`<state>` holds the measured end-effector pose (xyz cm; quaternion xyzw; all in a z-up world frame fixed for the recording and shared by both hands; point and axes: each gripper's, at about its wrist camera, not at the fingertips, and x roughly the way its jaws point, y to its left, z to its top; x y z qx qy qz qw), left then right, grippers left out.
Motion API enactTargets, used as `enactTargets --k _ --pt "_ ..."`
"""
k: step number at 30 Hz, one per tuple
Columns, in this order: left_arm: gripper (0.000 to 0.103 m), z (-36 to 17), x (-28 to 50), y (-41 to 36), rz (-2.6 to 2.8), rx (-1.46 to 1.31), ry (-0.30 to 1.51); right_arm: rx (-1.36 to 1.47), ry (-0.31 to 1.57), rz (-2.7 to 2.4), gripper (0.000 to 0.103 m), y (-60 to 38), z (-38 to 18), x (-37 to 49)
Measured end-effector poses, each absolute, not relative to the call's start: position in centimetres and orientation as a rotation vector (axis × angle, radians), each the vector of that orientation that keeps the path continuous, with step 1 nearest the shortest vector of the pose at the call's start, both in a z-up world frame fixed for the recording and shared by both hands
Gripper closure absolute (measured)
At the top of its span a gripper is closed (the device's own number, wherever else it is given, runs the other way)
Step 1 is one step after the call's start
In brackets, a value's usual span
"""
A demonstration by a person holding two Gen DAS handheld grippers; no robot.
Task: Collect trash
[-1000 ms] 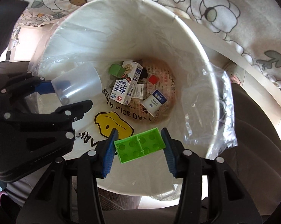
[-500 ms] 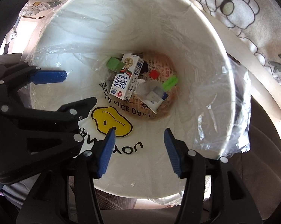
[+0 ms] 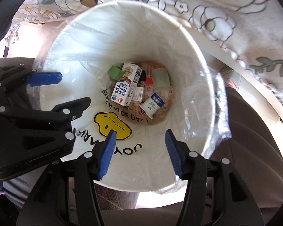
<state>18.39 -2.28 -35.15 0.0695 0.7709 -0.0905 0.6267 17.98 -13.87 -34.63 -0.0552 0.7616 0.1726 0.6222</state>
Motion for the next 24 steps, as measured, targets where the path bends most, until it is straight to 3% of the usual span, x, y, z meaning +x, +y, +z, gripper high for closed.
enactTargets --k 12,15,22,24 --pt "0.037 -20.6 16.4 -1.7 -0.222 0.227 1.369 -0.065 1.417 0.346 0.048 -17.1 -20.2 16.6" --pt "0.036 -15.6 15.5 -1.3 -0.209 0.219 1.238 -0.062 1.304 0.338 0.040 -17.6 -15.5 15.4" --pt "0.015 -6.5 12.5 -0.4 -0.203 0.157 1.034 -0.081 1.069 0.301 0.027 -18.2 -6.2 11.8" --pt "0.013 -4.6 11.2 -0.5 -0.201 0.163 0.984 -0.102 1.011 0.273 0.025 -18.2 -4.2 10.5"
